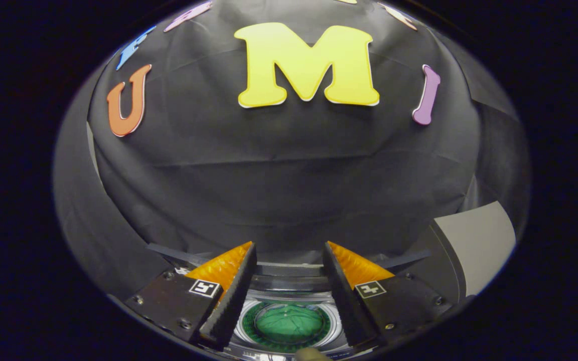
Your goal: Put the clothes into the washing machine and then close the washing machine lid.
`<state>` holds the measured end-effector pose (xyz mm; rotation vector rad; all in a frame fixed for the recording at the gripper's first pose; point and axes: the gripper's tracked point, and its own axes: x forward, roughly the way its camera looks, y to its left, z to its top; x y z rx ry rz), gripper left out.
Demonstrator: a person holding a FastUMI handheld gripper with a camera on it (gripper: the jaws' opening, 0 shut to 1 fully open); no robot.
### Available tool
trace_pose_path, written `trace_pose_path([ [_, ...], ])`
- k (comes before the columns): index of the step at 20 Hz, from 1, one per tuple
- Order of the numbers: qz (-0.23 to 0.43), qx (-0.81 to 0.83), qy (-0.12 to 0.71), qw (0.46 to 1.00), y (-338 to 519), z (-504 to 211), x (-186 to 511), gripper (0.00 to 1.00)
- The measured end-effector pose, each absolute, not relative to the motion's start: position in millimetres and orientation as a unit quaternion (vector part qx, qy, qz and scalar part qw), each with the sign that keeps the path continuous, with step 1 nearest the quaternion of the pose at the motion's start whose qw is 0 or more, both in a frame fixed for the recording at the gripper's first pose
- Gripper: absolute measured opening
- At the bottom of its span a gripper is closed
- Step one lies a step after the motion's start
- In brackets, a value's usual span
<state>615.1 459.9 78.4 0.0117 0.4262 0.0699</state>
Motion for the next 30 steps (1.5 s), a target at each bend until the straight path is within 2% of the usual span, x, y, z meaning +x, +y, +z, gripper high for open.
trace_pose_path([
  [3, 0.035, 0.002, 0.202, 0.979, 457.1, 79.7, 608.5, 0.84],
  [5, 0.035, 0.003, 0.224, 0.974, 456.2, 67.3, 599.3, 0.84],
  [7, 0.042, 0.001, 0.244, 0.969, 455.4, 46.9, 594.0, 1.0],
  [12, 0.047, 0.0, 0.209, 0.977, 454.9, 64.1, 594.7, 1.0],
  [17, 0.042, 0.001, 0.179, 0.983, 458.9, 106.3, 633.3, 1.0],
  [23, 0.04, -0.013, 0.212, 0.976, 462.8, 93.5, 671.5, 1.0],
  [30, 0.046, 0.016, 0.235, 0.971, 464.1, 82.3, 669.8, 1.0],
])
